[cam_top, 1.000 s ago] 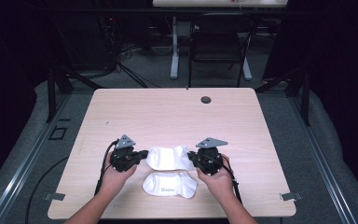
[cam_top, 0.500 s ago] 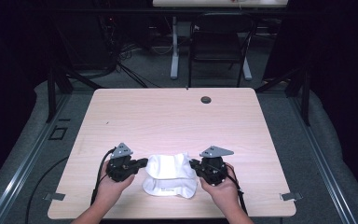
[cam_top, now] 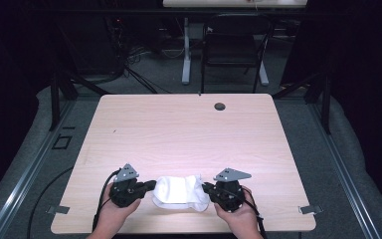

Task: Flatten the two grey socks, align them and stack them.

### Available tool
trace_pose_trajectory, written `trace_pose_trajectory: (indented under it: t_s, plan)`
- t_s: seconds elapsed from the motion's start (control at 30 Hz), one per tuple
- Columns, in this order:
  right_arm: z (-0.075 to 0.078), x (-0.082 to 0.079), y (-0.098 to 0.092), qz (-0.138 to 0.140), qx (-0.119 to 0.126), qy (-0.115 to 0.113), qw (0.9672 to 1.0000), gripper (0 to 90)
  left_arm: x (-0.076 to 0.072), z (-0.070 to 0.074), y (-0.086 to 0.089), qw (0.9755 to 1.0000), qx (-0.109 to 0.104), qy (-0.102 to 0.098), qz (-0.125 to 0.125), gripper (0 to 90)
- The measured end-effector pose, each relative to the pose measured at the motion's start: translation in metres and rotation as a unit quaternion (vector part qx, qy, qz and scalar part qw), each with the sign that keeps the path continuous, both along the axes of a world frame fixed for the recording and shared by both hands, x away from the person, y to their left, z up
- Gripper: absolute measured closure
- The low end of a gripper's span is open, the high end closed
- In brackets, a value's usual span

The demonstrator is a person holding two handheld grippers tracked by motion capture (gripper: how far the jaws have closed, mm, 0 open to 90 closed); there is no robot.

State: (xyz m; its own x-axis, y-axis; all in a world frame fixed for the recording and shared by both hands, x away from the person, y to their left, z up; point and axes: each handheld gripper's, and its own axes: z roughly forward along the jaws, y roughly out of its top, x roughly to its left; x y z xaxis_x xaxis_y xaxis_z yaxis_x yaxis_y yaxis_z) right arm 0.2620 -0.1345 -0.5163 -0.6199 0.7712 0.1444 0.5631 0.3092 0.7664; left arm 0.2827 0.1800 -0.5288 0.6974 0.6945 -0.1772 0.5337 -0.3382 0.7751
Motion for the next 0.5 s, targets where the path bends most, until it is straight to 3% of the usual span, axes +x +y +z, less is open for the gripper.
trace_pose_trajectory:
  t_s: [0.1,0.5]
  plan:
    - [-0.005,-0.003,0.001,0.003,-0.010,0.000,0.9999,86.3,-0.002,-0.005,0.001,1.0000,0.005,-0.003,0.001,89.6]
    - [-0.020,-0.001,0.001,0.004,-0.015,0.018,0.9997,86.4,0.003,-0.018,0.004,0.9998,0.008,0.020,0.003,89.6]
